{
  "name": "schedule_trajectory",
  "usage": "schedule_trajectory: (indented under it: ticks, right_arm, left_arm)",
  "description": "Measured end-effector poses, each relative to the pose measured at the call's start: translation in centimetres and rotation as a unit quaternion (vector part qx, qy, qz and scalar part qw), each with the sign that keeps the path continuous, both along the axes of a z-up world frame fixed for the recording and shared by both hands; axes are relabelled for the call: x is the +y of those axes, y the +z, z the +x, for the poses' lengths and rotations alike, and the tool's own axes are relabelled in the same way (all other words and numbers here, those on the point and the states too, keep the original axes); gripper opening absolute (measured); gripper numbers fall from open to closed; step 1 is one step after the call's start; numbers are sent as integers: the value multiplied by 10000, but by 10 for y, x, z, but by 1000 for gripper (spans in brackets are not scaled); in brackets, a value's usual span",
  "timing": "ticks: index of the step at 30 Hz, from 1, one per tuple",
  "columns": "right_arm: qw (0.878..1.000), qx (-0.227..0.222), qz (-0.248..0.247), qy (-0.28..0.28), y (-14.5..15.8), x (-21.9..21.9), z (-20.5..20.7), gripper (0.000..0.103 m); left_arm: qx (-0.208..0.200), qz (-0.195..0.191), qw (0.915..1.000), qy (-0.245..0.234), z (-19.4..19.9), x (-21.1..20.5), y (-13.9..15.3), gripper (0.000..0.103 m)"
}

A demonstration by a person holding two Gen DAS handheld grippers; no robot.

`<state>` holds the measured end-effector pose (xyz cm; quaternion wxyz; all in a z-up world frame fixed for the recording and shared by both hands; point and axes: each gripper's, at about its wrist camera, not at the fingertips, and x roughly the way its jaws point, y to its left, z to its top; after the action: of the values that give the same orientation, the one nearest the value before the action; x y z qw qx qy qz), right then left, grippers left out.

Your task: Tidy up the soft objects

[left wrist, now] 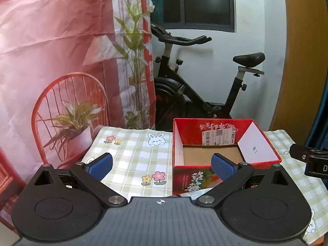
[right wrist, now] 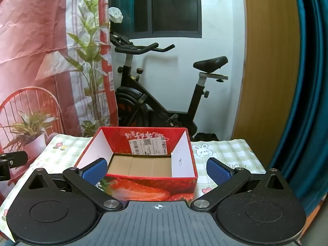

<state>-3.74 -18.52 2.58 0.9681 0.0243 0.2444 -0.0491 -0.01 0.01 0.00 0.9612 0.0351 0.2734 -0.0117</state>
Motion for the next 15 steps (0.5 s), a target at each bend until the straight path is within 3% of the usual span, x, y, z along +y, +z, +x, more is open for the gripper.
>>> schedule_trajectory:
  ticks: [6,15]
  right_arm:
    - [10000,-15,2,15,0,0,0,103]
    - [10000,-46,41,-34,-2,-1,-1,103]
  left_arm:
    - [43,32,10000,-43,12,5,0,103]
    - [-441,205,9988,-31,-5,-4,3,103]
